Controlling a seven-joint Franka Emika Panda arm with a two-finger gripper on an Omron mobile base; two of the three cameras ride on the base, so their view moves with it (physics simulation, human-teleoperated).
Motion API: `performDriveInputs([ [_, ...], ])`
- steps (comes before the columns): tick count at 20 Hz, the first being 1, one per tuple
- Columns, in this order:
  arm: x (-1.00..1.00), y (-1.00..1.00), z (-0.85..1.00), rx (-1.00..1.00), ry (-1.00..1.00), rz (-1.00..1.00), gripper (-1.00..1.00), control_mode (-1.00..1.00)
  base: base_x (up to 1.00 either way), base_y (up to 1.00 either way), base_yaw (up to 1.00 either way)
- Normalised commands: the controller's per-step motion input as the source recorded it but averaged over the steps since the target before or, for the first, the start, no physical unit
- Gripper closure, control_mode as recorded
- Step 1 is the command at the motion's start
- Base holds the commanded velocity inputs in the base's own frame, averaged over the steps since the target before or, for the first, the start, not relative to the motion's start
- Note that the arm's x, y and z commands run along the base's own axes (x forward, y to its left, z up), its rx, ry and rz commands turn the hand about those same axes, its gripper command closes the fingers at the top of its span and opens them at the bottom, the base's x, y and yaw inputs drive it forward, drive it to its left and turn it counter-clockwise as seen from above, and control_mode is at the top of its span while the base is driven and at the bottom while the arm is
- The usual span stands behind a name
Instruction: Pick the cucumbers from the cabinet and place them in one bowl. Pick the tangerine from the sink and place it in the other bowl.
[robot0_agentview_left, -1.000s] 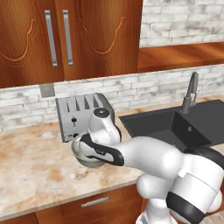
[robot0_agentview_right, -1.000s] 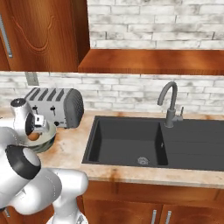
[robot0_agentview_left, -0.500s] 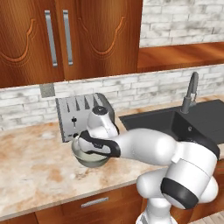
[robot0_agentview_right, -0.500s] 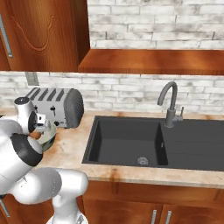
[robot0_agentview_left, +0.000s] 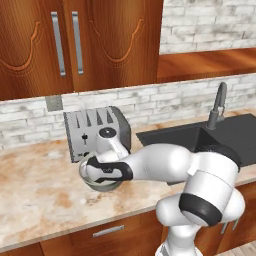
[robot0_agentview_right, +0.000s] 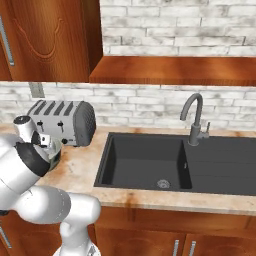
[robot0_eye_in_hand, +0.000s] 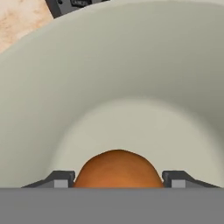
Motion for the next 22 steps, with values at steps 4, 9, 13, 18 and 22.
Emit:
performDriveInputs([
  [4,0.0,0.05,0.0,0.0,0.0,0.0,-1.0,-1.0,0.0,0.0,0.0],
  [9,-0.01,0.0,0.0,0.0,0.0,0.0,-1.0,-1.0,0.0,0.0,0.0],
  [13,-0.13,-0.07,0.17,0.0,0.0,0.0,-1.0,-1.0,0.0,0.0,0.0],
  [18,-0.24,-0.21,0.41,0.0,0.0,0.0,-1.0,-1.0,0.0,0.0,0.0],
  [22,-0.46,-0.45,0.4,0.0,0.0,0.0,-1.0,-1.0,0.0,0.0,0.0],
])
